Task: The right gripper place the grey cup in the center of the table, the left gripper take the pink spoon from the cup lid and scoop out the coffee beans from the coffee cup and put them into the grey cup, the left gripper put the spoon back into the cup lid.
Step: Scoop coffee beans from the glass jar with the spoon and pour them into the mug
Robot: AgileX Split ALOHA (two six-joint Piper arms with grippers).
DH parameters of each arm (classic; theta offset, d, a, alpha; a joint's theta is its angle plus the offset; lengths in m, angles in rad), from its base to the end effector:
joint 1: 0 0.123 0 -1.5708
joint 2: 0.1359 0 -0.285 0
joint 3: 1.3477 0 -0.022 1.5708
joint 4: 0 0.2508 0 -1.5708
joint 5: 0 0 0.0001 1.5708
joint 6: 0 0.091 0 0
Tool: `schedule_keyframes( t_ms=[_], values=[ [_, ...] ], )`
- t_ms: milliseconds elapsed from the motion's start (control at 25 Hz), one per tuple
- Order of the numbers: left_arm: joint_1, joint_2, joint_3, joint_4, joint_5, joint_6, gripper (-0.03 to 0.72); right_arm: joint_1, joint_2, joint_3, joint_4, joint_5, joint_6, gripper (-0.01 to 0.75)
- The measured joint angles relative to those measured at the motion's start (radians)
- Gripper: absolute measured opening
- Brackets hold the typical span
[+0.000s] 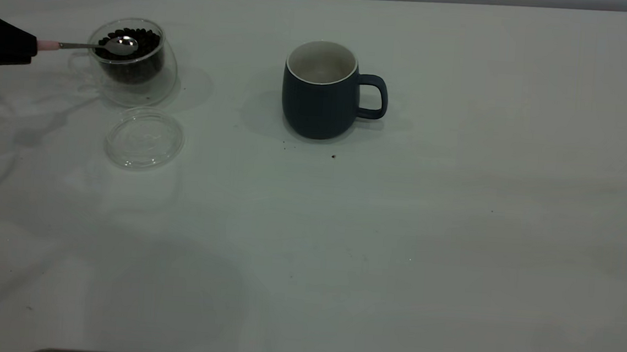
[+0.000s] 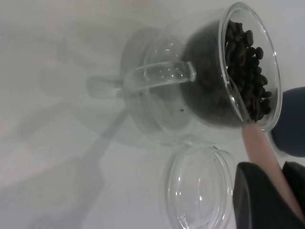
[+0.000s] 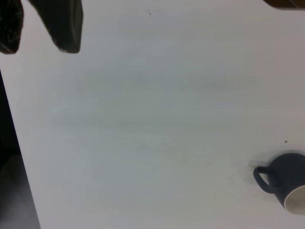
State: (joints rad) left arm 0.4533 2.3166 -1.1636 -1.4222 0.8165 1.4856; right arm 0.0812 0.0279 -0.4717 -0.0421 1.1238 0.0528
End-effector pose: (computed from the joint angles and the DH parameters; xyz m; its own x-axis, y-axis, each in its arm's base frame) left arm 0.3722 0.1083 0.0361 -0.8484 -0.3133 -0.4266 0.0281 0.7783 -0.6273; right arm -0.0004 -0.0035 0.2646 -0.5579 -0.0107 -0.8298 -0.0304 0.9995 0.0075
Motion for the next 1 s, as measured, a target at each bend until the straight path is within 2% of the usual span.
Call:
schedule_keyframes(
  t_ms=[600, 1000],
  values=[
    [-0.015, 0.054, -0.001, -0.023, 0.068, -0.057, 0.123, 0.000, 0.000, 0.000, 0.000, 0.001, 0.000, 0.243],
    [-0.015, 0.056, -0.001, -0.024, 0.074, -0.121, 0.123, 0.000, 0.000, 0.000, 0.000, 0.001, 0.000, 0.243]
  ],
)
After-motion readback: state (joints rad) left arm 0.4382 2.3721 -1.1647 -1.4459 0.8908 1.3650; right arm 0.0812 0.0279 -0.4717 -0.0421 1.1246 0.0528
